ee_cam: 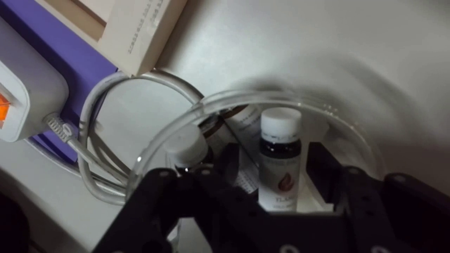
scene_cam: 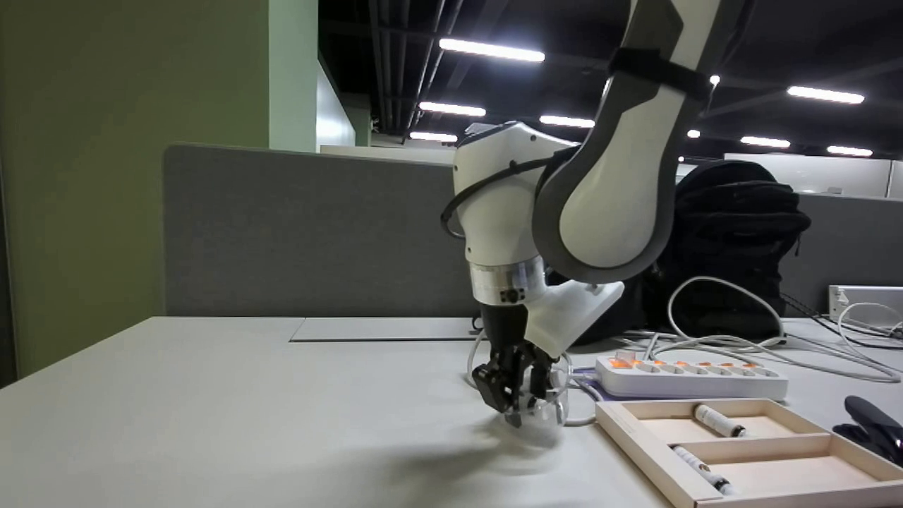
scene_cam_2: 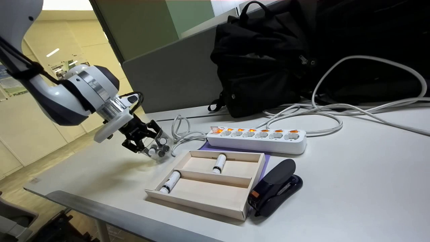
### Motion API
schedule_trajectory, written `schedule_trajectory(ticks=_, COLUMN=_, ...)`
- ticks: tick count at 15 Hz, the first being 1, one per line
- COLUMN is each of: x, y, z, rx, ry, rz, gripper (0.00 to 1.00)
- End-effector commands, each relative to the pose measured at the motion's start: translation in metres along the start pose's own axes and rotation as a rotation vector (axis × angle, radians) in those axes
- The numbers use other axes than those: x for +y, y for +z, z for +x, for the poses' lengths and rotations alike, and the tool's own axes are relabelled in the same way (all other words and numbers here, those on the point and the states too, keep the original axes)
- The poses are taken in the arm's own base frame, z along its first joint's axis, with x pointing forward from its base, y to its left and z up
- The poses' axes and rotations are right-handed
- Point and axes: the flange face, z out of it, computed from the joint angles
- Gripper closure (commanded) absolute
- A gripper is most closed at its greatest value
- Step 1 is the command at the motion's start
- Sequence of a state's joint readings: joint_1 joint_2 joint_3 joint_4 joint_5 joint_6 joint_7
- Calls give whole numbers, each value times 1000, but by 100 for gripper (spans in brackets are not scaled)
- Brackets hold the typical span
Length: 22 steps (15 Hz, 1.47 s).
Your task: Pick the object in the cup and put it in the upper segment of the box
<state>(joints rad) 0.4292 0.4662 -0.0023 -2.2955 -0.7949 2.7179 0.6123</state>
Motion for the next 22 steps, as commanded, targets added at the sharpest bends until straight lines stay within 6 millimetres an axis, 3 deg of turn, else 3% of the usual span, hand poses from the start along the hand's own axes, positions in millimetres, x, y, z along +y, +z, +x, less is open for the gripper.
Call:
schedule_trajectory(ticks=1, x=3, y=27, z=-15, rx=-34, ry=17, rz=9, gripper=63)
schedule_trajectory(ticks=3, x=9, y=27, z=-15, rx=-30, ry=27, rz=4, gripper=67)
schedule_trajectory(ticks=7, x=21, y=28, z=-19, rx=-30, ry=53, rz=29, gripper=97)
schedule_trajectory(ticks=12, x=28, y=27, z=-15, rx=4, ry=81, rz=239, gripper=94)
schedule_trajectory(ticks=15, x=19, y=15, z=-4, rx=60, ry=62, rz=383, gripper=94)
schedule_trajectory(ticks=19, x=-5, y=-10, z=11, rx=99, ry=1, rz=568, gripper=94)
schedule_trajectory(ticks=22, x=-2, y=-34, z=14, rx=115, ry=-22, rz=606, gripper=94)
